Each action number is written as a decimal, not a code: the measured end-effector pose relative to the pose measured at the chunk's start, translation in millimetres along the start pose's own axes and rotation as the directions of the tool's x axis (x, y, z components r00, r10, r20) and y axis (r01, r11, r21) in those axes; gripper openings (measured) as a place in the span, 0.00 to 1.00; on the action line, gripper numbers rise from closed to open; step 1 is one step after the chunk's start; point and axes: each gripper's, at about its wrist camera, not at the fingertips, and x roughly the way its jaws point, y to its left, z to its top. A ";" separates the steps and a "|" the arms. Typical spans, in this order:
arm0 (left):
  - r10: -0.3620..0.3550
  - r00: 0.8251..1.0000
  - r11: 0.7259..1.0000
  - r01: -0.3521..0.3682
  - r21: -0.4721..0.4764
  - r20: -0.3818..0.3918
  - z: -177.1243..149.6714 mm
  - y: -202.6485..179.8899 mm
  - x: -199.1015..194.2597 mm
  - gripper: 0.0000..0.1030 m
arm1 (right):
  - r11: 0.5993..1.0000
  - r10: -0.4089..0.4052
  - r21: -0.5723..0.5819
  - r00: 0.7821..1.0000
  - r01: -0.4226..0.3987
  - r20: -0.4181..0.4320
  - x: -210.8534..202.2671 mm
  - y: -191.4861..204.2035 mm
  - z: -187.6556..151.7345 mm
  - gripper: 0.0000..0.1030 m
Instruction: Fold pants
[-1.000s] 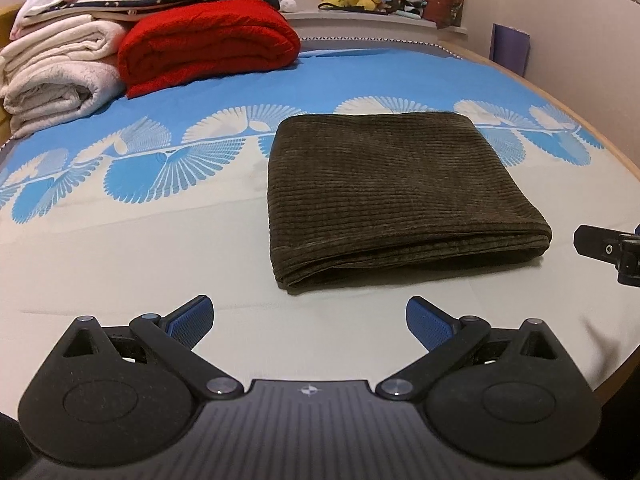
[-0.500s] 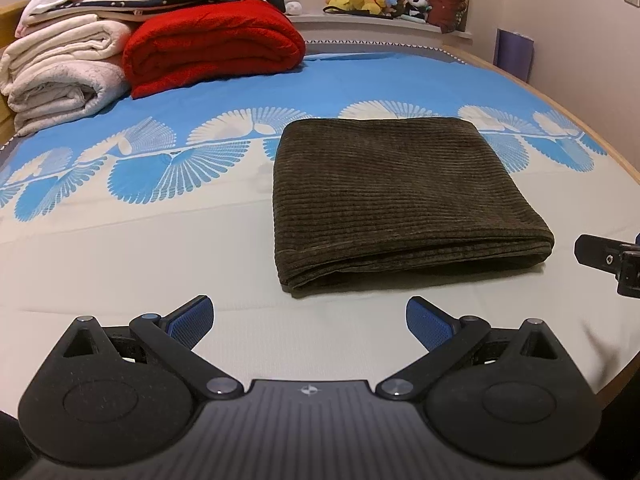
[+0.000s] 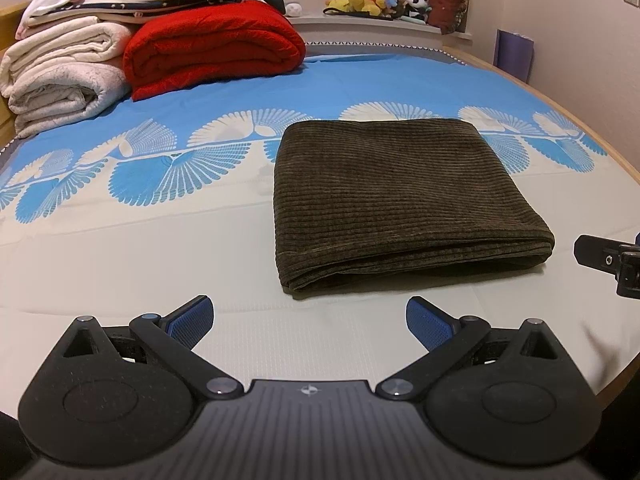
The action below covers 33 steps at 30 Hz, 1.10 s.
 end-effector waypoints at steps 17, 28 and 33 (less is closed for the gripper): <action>0.006 1.000 1.000 -0.006 0.002 0.006 1.0 -0.2 0.1 1.00 | 1.000 0.000 -0.002 1.000 0.000 -0.003 0.4 0.4 0.2 0.99; 0.006 1.000 1.000 -0.006 0.002 0.005 1.1 0.1 1.2 1.00 | 1.000 -0.001 -0.002 1.000 0.001 -0.003 0.3 0.7 0.5 0.99; 0.006 1.000 1.000 -0.006 0.004 0.007 1.1 -0.1 1.1 1.00 | 1.000 -0.001 -0.002 1.000 0.001 -0.005 0.6 0.6 0.0 0.99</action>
